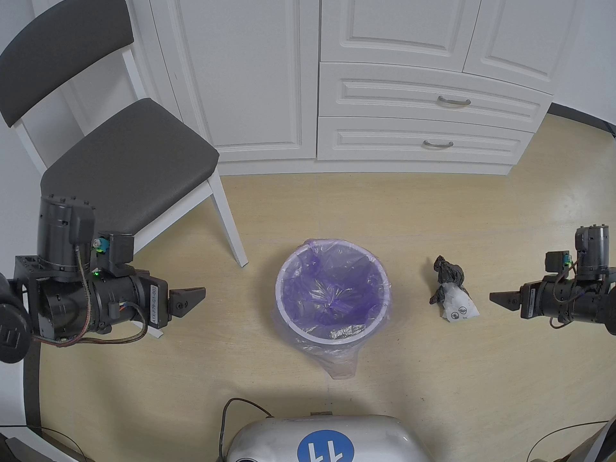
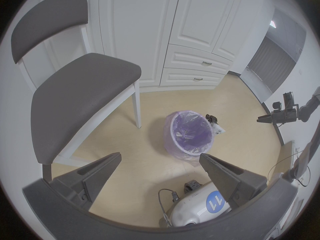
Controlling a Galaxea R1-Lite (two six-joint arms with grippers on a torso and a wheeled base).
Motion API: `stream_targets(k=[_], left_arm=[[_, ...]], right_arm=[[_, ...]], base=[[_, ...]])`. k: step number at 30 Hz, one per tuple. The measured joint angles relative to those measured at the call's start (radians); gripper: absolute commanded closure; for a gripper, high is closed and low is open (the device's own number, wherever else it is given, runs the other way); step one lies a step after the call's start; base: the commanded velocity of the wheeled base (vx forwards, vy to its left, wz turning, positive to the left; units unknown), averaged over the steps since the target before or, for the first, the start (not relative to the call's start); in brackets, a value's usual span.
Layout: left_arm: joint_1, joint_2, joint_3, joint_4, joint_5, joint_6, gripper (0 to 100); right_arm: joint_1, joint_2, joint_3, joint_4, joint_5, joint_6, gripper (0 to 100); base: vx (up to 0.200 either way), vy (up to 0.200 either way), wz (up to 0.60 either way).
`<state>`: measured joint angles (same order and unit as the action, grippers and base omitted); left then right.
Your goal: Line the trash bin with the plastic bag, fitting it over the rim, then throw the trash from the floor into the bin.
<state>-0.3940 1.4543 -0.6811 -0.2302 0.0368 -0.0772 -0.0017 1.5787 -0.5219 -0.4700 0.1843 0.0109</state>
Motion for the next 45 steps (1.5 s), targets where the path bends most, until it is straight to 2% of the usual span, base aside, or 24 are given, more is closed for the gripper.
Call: stream_targets(k=[13, 19, 23, 27, 30, 33, 37, 45], left_arm=[[-0.019, -0.191, 0.084, -0.001, 0.010, -0.031, 0], [-0.024, -0.254, 0.120, -0.001, 0.037, -0.040, 0], [-0.030, -0.287, 0.133, -0.001, 0.049, -0.056, 0], [-0.033, -0.312, 0.135, -0.001, 0.067, -0.065, 0], [-0.033, -0.324, 0.134, -0.002, 0.086, -0.063, 0], [-0.033, -0.330, 0.126, -0.004, 0.094, -0.061, 0], [-0.034, -0.329, 0.111, -0.020, 0.096, -0.059, 0], [-0.036, -0.295, 0.102, -0.058, 0.096, -0.057, 0]], right_arm=[[0.006, -0.198, 0.161, -0.024, -0.042, 0.066, 0], [0.026, -0.242, 0.214, -0.190, -0.046, 0.072, 0], [0.036, -0.242, 0.222, -0.237, -0.048, 0.122, 0], [0.040, -0.230, 0.187, -0.232, -0.055, 0.188, 0], [0.041, -0.218, 0.157, -0.199, -0.096, 0.213, 0], [0.041, -0.204, 0.125, -0.107, -0.153, 0.211, 0], [0.042, -0.177, 0.060, -0.029, -0.186, 0.197, 0], [0.042, -0.147, -0.008, -0.027, -0.221, 0.145, 0]], base=[[0.000, 0.000, 0.00], [0.000, 0.000, 0.00], [0.000, 0.000, 0.00], [0.000, 0.000, 0.00], [0.000, 0.000, 0.00], [0.000, 0.000, 0.00], [0.000, 0.000, 0.00], [0.000, 0.000, 0.00]])
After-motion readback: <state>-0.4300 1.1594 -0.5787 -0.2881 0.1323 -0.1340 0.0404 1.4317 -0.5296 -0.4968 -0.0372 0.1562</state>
